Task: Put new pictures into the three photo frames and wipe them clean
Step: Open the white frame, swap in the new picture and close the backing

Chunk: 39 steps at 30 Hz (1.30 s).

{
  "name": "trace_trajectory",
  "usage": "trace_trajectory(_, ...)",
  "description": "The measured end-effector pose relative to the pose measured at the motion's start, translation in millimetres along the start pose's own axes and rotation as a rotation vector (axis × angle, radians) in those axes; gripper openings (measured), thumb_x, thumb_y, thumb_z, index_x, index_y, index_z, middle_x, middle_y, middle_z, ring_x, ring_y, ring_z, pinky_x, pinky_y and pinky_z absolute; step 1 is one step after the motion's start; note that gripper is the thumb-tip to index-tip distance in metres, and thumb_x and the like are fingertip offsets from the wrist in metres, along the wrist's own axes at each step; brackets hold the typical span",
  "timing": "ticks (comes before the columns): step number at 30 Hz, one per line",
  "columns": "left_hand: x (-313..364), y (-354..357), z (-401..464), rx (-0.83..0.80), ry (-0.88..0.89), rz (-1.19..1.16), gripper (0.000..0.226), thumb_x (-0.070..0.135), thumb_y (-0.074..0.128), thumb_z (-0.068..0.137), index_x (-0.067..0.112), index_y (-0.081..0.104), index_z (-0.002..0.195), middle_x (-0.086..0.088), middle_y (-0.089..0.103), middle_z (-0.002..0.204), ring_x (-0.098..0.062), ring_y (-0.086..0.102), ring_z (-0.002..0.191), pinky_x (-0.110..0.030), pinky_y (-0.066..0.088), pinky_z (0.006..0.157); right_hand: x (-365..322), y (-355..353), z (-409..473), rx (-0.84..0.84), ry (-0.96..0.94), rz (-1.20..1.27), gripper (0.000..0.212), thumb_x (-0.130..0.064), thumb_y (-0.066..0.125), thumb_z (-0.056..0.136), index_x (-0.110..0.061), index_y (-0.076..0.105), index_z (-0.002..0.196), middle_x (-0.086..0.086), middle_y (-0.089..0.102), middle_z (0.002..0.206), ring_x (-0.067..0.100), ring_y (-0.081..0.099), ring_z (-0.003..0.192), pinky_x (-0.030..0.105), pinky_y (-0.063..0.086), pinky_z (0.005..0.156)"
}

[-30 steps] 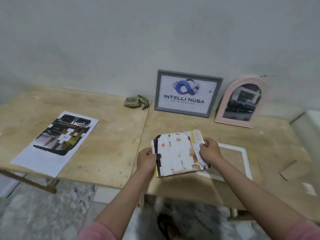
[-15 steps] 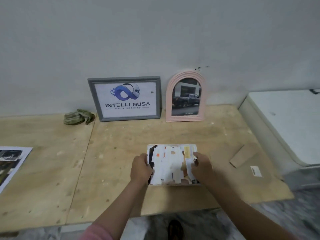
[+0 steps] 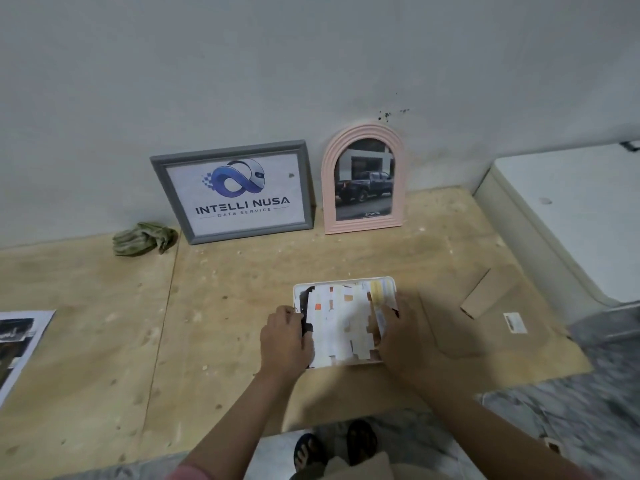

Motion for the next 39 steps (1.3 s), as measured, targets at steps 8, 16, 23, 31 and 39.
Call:
trace_trajectory(8,14.0,26.7,15.3,-0.356,0.167,0.208,0.091,0.070,0.016,0.081,0.014,0.011,0.152,-0.003,-0.006,0.161,-0.020,-0.003,0.148,-0.056,0.005,0.114,-26.1,11.4,11.7,-0.124,-0.114,-0.243,0.062,-0.041,0.036,0.081,-0.010,0.048,0.133,0.018,0.047,0.141,0.037,0.048,0.127,0.053,0.048,0.089)
trace_trajectory(16,12.4,40.8,12.4,-0.280,0.199,0.228,0.089,0.071,0.021,0.084,0.013,0.017,0.151,-0.004,-0.006,0.158,-0.022,-0.003,0.147,-0.061,0.009,0.112,-12.8,15.8,10.7,-0.144,-0.072,-0.251,0.067,-0.048,0.035,0.085,-0.005,0.048,0.135,0.019,0.045,0.142,0.035,0.045,0.130,0.050,0.043,0.097)
trace_trajectory(23,13.2,35.7,9.6,-0.335,0.162,0.223,0.119,0.095,0.015,0.062,0.018,-0.006,0.152,0.000,-0.020,0.158,-0.017,-0.018,0.146,-0.056,-0.011,0.112,-1.5,14.2,9.1,-0.142,0.004,-0.264,0.077,-0.058,0.031,0.084,-0.011,0.037,0.144,0.013,0.032,0.151,0.030,0.033,0.139,0.061,0.030,0.102)
trace_trajectory(31,12.1,32.0,9.5,-0.348,0.160,0.248,0.128,0.098,0.016,0.055,0.018,-0.009,0.152,-0.001,-0.022,0.158,-0.017,-0.019,0.146,-0.060,-0.010,0.111,4.2,11.5,2.1,-0.130,-0.059,-0.253,0.087,-0.069,0.011,0.078,-0.023,-0.012,0.148,0.000,-0.018,0.156,0.018,-0.014,0.145,0.059,0.001,0.112)
trace_trajectory(39,52.1,14.7,8.2,-0.167,0.127,0.067,0.103,0.084,0.029,0.074,0.016,0.017,0.151,-0.005,0.005,0.161,-0.022,0.004,0.148,-0.055,0.004,0.114,14.5,-18.2,2.9,-0.002,-0.036,0.019,0.075,-0.058,0.017,0.094,-0.003,0.041,0.139,0.022,0.037,0.146,0.039,0.038,0.133,0.055,0.035,0.105)
Point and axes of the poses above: each hand's wrist, its own z-axis towards the middle knuckle, its own y-axis out of the palm, x = y × z, the point moved 6 cm from there along z, towards the middle knuckle
